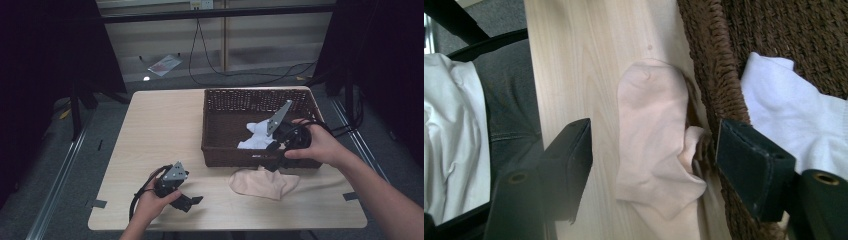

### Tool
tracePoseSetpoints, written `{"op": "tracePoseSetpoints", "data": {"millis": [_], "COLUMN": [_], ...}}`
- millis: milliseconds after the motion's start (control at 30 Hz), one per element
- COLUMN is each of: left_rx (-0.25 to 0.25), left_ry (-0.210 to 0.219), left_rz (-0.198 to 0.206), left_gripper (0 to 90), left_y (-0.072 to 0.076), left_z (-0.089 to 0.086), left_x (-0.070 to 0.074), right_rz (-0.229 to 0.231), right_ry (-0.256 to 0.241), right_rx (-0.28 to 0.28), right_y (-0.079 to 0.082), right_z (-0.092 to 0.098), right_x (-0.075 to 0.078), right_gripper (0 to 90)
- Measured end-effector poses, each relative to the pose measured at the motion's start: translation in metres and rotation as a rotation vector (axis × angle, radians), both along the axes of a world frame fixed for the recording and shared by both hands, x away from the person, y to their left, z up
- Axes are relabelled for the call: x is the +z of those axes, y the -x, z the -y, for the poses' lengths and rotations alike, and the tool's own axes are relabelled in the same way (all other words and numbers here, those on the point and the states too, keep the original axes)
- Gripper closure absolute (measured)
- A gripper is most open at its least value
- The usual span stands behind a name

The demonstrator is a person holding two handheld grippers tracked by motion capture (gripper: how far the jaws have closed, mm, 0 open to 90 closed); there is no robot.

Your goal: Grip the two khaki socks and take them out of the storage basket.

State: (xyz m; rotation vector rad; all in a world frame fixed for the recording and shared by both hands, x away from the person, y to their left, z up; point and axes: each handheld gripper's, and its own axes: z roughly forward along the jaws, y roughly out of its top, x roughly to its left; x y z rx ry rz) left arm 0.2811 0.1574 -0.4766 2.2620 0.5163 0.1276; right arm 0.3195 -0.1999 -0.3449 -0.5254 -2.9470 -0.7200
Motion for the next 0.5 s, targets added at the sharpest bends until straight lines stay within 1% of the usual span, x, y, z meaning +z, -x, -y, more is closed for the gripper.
{"op": "tracePoseSetpoints", "data": {"millis": [33,67,167,200,233,267,300,367,433,500], "left_rx": [0.002,0.002,0.005,0.002,0.005,0.007,0.008,0.007,0.004,0.002], "left_ry": [-0.002,0.001,-0.002,-0.004,0.006,0.008,0.008,0.004,-0.001,-0.004], "left_rz": [-0.002,-0.002,-0.002,-0.001,-0.003,-0.002,-0.003,-0.004,-0.002,-0.003], "left_gripper": [1.9,1.9,1.9,1.9,1.9,1.9,1.9,1.9,1.9,1.9], "left_y": [0.000,0.000,0.000,0.000,0.000,0.001,0.001,0.000,0.000,0.000], "left_z": [0.000,0.000,0.000,0.000,0.000,0.000,0.000,0.000,0.000,0.000], "left_x": [0.000,0.000,0.000,0.000,0.000,0.000,0.000,0.000,0.000,0.000], "right_rz": [-0.006,0.003,-0.002,0.000,-0.004,0.003,-0.001,0.005,0.010,0.018], "right_ry": [-0.002,-0.008,-0.001,0.000,0.012,0.009,0.010,0.011,0.003,-0.004], "right_rx": [-0.008,-0.004,-0.011,-0.016,-0.018,-0.016,-0.026,-0.023,-0.038,-0.042], "right_y": [0.001,0.002,0.004,0.004,0.006,0.006,0.007,0.007,0.009,0.009], "right_z": [0.001,0.002,0.004,0.004,0.005,0.005,0.006,0.009,0.012,0.015], "right_x": [0.000,0.000,-0.001,-0.002,-0.003,-0.004,-0.004,-0.006,-0.008,-0.010], "right_gripper": [29.2,26.7,21.3,20.3,19.9,18.5,16.9,16.2,13.9,13.6]}}
